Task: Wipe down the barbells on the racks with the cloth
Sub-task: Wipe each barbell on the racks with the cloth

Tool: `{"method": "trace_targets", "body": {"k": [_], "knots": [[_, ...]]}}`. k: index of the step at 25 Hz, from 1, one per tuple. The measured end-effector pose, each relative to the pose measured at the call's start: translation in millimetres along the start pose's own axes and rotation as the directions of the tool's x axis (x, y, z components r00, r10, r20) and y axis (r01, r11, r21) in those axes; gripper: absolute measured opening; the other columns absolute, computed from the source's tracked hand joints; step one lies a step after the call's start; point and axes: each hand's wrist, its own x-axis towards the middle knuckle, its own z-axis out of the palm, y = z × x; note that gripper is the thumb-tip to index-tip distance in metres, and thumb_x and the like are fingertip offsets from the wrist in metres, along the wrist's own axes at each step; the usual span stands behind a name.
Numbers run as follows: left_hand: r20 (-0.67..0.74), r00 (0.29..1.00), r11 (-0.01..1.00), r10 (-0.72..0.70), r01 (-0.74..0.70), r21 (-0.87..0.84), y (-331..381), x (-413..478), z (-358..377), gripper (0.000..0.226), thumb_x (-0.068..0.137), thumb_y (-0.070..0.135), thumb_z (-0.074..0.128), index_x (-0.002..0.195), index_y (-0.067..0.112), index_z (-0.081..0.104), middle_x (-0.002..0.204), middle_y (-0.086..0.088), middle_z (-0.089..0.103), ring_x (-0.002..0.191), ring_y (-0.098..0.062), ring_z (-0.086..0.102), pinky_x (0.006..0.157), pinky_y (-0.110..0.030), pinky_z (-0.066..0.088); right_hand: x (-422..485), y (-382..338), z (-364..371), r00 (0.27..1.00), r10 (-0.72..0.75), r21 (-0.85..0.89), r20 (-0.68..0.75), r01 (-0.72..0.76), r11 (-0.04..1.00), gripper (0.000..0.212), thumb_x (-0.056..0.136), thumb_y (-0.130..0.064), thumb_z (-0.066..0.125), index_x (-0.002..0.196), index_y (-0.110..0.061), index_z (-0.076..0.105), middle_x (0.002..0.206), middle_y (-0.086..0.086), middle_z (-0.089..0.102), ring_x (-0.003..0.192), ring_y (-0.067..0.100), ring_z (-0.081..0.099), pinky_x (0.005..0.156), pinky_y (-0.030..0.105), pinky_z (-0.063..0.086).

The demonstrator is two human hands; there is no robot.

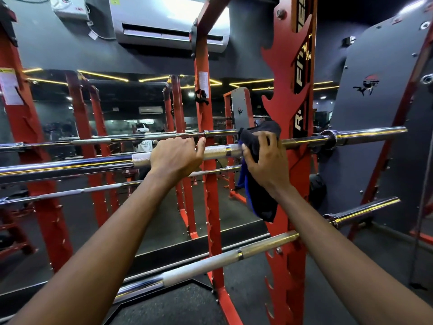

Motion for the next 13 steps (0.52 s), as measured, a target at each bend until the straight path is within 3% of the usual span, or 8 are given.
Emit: {"method": "trace_targets", "body": {"k": [4, 6, 9, 11, 13], "knots": [[0.001, 1.0, 1.0, -0.027, 0.027, 0.006, 2, -1, -1, 0.063, 0.102, 0.051, 0.019, 0.067, 0.015, 0.058, 0.052, 0.002, 0.042, 0.05, -0.021, 0.047, 0.048, -0.031, 0.031, 5, 10, 0, 0.969, 0.237, 0.038, -0.064, -0.235, 0.971, 0.042, 0.099, -0.048, 0.051, 0.118, -0.011, 0.056, 0.121, 0.01, 0.056, 0.108, 0.029, 0.055, 0.091, 0.047, 0.051], [-0.007, 0.999, 0.999, -0.034, 0.034, 0.019, 2, 0, -1, 0.067, 0.102, 0.052, 0.019, 0.067, 0.014, 0.062, 0.052, 0.002, 0.044, 0.046, -0.017, 0.042, 0.045, -0.029, 0.026, 2, -4, 3, 0.971, 0.221, 0.034, -0.086, -0.219, 0.975, 0.042, 0.098, -0.045, 0.051, 0.12, -0.009, 0.056, 0.123, 0.011, 0.056, 0.108, 0.031, 0.055, 0.091, 0.045, 0.051], [-0.023, 0.999, 1.0, -0.031, 0.031, 0.003, 3, 0, 2, 0.068, 0.102, 0.051, 0.019, 0.065, 0.014, 0.063, 0.051, 0.001, 0.048, 0.044, -0.016, 0.045, 0.044, -0.027, 0.027, -8, -8, 3, 0.998, 0.05, 0.019, -0.044, -0.049, 0.999, 0.038, 0.1, -0.042, 0.053, 0.121, -0.011, 0.056, 0.122, 0.008, 0.056, 0.108, 0.027, 0.054, 0.089, 0.038, 0.048], [-0.027, 0.999, 1.0, -0.024, 0.024, 0.008, 3, -1, 2, 0.068, 0.102, 0.051, 0.02, 0.066, 0.014, 0.064, 0.051, 0.001, 0.05, 0.044, -0.016, 0.048, 0.044, -0.027, 0.031, -1, 0, -1, 0.992, 0.109, 0.006, -0.06, -0.109, 0.994, 0.037, 0.099, -0.041, 0.054, 0.12, -0.01, 0.057, 0.121, 0.009, 0.057, 0.108, 0.03, 0.055, 0.089, 0.041, 0.05], [-0.02, 0.999, 0.999, -0.04, 0.04, 0.013, 3, -1, 2, 0.065, 0.101, 0.049, 0.021, 0.068, 0.013, 0.065, 0.054, 0.0, 0.051, 0.047, -0.019, 0.049, 0.049, -0.03, 0.033, 12, 4, -2, 0.961, 0.269, 0.001, -0.057, -0.27, 0.963, 0.039, 0.098, -0.041, 0.056, 0.119, -0.008, 0.058, 0.122, 0.012, 0.057, 0.11, 0.035, 0.055, 0.09, 0.047, 0.052]]}}
